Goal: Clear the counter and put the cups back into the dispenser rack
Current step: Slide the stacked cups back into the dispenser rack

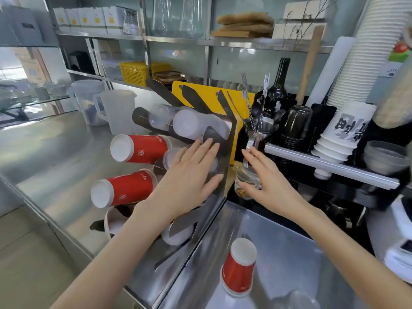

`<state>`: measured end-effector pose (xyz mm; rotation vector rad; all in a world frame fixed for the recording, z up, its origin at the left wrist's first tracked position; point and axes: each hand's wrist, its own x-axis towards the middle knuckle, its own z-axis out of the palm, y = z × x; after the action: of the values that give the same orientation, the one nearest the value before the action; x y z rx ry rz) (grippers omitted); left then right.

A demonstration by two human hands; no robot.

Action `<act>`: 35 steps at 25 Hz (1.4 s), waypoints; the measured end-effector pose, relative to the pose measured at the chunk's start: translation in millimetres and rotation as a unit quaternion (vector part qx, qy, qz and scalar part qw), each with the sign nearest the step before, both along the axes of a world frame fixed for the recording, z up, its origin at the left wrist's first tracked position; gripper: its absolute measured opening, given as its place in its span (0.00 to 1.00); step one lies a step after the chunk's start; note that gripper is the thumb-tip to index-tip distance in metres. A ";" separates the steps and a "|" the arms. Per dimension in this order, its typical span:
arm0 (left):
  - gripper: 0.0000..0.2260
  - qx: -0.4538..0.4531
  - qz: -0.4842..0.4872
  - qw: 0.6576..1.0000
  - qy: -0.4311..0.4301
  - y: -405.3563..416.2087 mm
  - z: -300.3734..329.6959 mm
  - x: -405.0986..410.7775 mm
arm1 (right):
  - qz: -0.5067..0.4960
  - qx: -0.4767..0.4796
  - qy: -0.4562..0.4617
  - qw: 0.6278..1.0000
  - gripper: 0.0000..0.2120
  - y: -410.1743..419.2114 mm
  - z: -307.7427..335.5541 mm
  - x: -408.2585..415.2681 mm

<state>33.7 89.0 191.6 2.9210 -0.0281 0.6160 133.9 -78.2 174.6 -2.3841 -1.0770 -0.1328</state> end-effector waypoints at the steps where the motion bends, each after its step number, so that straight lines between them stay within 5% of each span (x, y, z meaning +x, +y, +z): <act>1: 0.30 -0.005 -0.007 1.000 0.006 -3.5 -8.2 -2.7 | -0.001 0.001 0.011 1.000 0.33 -6.5 -8.7 -3.5; 10: 0.34 -0.138 -0.045 0.976 0.162 -31.3 -104.3 -19.0 | -0.049 0.007 0.182 0.982 0.32 -50.6 -89.7 -44.9; 16: 0.39 -0.198 -0.061 0.942 0.266 -51.1 -169.7 -16.3 | -0.089 0.047 0.312 0.945 0.41 -53.4 -142.9 -69.6; 22: 0.46 -0.338 -0.028 0.891 0.302 -64.7 -211.3 -5.2 | -0.142 0.100 0.350 0.921 0.43 -49.2 -175.9 -66.0; 28: 0.32 -0.389 0.004 0.872 0.297 -72.9 -229.0 -2.6 | -0.168 0.114 0.337 0.919 0.39 -45.1 -194.0 -60.9; 35: 0.32 -0.428 0.017 0.857 0.286 -73.4 -232.2 0.7 | -0.184 0.126 0.317 0.922 0.32 -39.9 -200.2 -64.0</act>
<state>34.4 15.6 -40.5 2.0982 0.2905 -0.2368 69.9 -118.2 -25.6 -2.1280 -0.2862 0.3357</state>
